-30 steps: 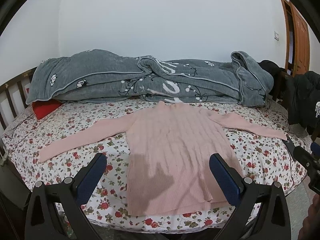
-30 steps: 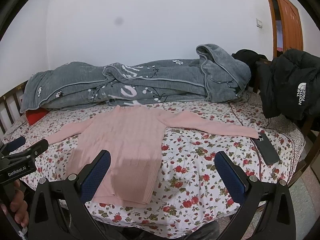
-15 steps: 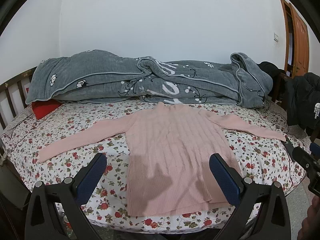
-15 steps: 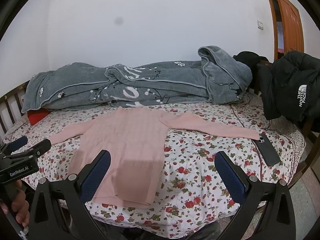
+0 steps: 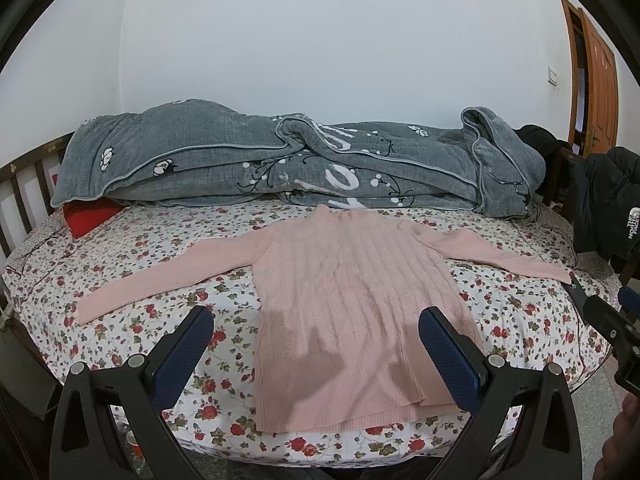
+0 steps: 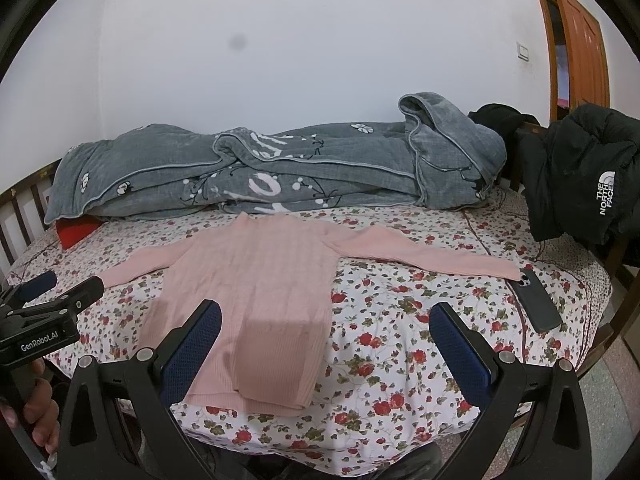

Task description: Fold small clothes

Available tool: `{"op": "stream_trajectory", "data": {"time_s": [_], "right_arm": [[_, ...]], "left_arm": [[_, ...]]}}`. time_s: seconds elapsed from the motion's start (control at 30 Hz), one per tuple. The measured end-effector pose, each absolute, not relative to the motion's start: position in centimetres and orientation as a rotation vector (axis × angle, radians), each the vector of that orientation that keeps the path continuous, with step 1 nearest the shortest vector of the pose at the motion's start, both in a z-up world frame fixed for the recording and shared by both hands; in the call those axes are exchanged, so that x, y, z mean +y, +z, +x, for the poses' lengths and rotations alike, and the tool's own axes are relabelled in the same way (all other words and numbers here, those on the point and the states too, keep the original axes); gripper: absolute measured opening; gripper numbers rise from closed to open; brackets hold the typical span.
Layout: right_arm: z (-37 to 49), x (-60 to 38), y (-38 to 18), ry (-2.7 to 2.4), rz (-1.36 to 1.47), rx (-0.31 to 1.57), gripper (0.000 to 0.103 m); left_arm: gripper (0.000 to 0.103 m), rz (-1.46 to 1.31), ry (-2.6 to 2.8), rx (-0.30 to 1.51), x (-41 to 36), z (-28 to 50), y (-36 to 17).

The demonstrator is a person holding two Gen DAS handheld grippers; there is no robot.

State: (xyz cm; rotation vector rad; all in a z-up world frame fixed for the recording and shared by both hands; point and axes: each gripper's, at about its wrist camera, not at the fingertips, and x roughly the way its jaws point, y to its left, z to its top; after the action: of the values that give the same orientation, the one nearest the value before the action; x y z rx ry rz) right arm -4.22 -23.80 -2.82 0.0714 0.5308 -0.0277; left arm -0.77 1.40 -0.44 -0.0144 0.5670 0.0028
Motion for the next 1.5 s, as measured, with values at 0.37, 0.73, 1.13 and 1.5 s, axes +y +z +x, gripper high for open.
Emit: {"op": "stream_trajectory", "data": {"time_s": [0.37, 0.73, 1.13, 1.5], "right_arm": [[-4.2, -23.5, -2.8, -0.026, 0.074, 0.531, 0.102], [-4.4, -23.0, -2.9, -0.017, 0.075, 0.529, 0.102], [-3.9, -22.3, -2.9, -0.014, 0.051, 0.515, 0.102], [-0.7, -20.4, -5.1, 0.015, 0.032, 0.534, 0.102]], "left_arm": [[0.103, -0.023, -0.002, 0.563, 1.9, -0.9, -0.2], [0.103, 0.003, 0.000, 0.554, 1.4, -1.3, 0.0], [0.103, 0.024, 0.001, 0.537, 1.9, -0.5, -0.2], [0.103, -0.009, 0.040, 0.619, 6.2, 3.8, -4.4]]}}
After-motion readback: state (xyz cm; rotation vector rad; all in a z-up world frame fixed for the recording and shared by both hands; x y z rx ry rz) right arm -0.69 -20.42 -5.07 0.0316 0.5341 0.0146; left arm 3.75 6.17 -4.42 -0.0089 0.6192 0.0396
